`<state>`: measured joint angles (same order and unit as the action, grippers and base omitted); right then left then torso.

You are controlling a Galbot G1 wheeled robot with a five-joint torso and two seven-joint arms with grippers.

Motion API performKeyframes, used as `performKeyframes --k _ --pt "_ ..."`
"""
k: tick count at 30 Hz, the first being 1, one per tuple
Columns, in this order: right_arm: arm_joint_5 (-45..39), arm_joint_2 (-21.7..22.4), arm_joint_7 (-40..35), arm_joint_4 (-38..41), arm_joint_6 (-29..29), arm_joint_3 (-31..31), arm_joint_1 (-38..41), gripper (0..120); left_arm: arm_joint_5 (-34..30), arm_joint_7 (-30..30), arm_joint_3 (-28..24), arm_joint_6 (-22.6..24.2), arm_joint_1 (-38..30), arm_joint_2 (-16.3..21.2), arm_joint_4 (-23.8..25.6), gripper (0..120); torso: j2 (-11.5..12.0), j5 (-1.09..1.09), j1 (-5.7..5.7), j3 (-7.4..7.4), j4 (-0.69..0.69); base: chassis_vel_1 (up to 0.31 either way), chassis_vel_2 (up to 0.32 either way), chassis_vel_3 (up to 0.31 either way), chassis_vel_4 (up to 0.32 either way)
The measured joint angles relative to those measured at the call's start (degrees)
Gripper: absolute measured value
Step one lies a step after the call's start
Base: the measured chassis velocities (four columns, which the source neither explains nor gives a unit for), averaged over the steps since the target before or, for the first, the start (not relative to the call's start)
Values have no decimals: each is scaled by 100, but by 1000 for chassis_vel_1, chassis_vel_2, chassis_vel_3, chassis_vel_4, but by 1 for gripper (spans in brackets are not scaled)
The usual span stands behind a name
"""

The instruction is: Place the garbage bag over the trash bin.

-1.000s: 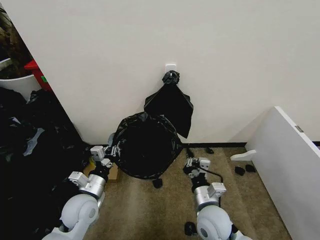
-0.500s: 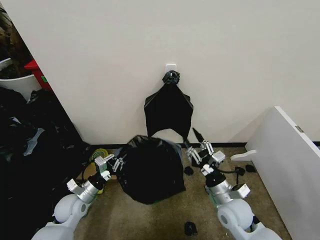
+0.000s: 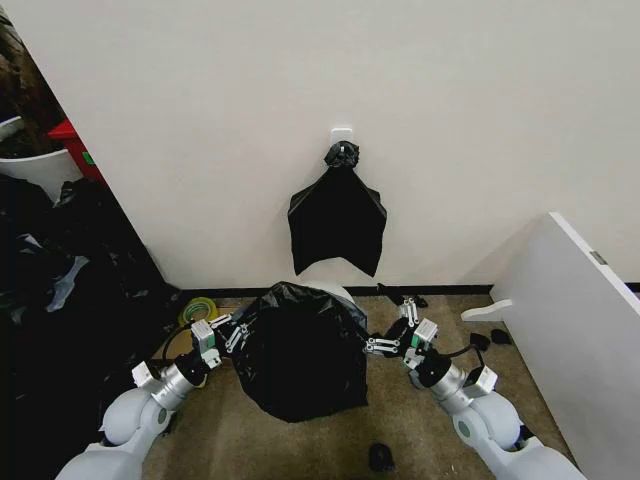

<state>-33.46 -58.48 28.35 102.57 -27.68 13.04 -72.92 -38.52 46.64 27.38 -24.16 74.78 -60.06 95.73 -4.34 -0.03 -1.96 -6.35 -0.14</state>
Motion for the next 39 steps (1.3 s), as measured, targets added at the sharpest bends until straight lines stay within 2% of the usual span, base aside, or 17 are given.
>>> performKeyframes --k 15,33,36,37,39 --pt "-640 -7 0 -203 78 -32 144 100 -44 54 30 -28 5 81 0 4 0 0 0 0 0 0 0 0 0" --pt "111 -127 78 -968 -66 -92 452 100 -330 345 45 42 -36 87 81 4 0 0 0 0 -1 0 0 0 0" --pt "858 -221 -451 -1169 -315 -101 595 100 -390 417 44 122 -46 61 108 4 0 0 0 0 0 0 0 0 0" --pt "858 -221 -451 -1169 -315 -101 595 100 -390 417 44 122 -46 61 108 4 0 0 0 0 0 0 0 0 0" --pt "1156 -275 -931 -1206 -443 -151 661 100 -392 456 44 138 -52 48 109 4 0 0 0 0 -1 0 0 0 0"
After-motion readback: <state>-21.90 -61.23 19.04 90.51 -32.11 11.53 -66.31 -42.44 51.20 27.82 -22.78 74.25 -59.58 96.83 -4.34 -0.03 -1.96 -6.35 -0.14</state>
